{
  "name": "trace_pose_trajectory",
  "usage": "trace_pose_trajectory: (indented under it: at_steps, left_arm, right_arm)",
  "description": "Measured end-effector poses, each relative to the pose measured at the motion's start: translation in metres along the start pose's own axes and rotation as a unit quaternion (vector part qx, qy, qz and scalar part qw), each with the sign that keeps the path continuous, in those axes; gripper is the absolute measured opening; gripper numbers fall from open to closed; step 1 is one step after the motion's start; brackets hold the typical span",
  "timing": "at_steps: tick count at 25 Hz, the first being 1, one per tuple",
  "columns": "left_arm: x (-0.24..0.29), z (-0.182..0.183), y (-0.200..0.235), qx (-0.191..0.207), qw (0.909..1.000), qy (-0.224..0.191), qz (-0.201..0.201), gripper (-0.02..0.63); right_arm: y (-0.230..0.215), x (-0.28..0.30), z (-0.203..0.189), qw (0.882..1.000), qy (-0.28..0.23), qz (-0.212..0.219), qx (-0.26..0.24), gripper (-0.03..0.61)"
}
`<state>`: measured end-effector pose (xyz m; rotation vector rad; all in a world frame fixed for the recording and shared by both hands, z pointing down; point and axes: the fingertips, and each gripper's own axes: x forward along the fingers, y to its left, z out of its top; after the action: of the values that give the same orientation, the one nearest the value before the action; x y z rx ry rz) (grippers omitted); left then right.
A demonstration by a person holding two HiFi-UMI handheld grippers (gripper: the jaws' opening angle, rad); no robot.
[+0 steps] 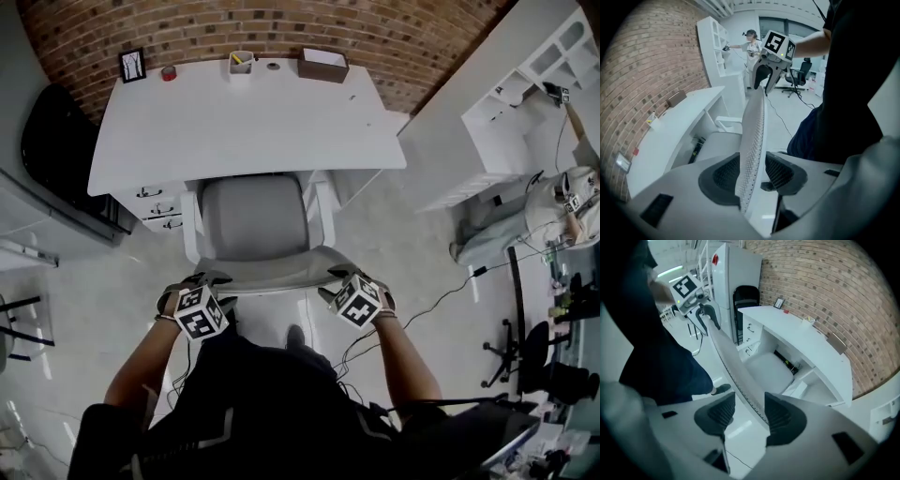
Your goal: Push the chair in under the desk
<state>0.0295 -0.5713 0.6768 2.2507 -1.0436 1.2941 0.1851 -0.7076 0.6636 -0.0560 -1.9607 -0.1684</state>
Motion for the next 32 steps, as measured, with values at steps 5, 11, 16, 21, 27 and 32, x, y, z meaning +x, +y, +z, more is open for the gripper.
trace_pose_trajectory:
  at_steps: [5,11,16,21,27,32]
  left_arm:
    - [-0.034,0.021,0.006,-0.097,0.9876,-0.071,0.100,0.181]
    - [-0.093,0.075,0.021,-0.269,0.9073,-0.207,0.248,0.081]
    - [-0.119,0.102,0.014,-0.341,0.8447,-0.269,0.313,0.030]
    - [-0.135,0.121,0.007,-0.353,0.8223,-0.290,0.339,0.009]
    - [-0.166,0.126,0.006,-0.362,0.7923,-0.327,0.366,0.008]
    - [-0.193,0.119,0.012,-0.345,0.7933,-0.332,0.376,0.008]
  right_arm:
    - [-0.023,-0.043,0.016,0.992,-0.116,0.019,0.055,0.153]
    - [-0.051,-0.092,0.031,0.968,-0.242,-0.015,0.067,0.094]
    - [-0.059,-0.118,0.042,0.949,-0.305,-0.039,0.072,0.044]
    - [-0.060,-0.137,0.051,0.932,-0.345,-0.054,0.095,0.021]
    - [-0.056,-0.165,0.075,0.899,-0.404,-0.095,0.139,0.009]
    - [-0.044,-0.183,0.098,0.883,-0.423,-0.122,0.163,0.008]
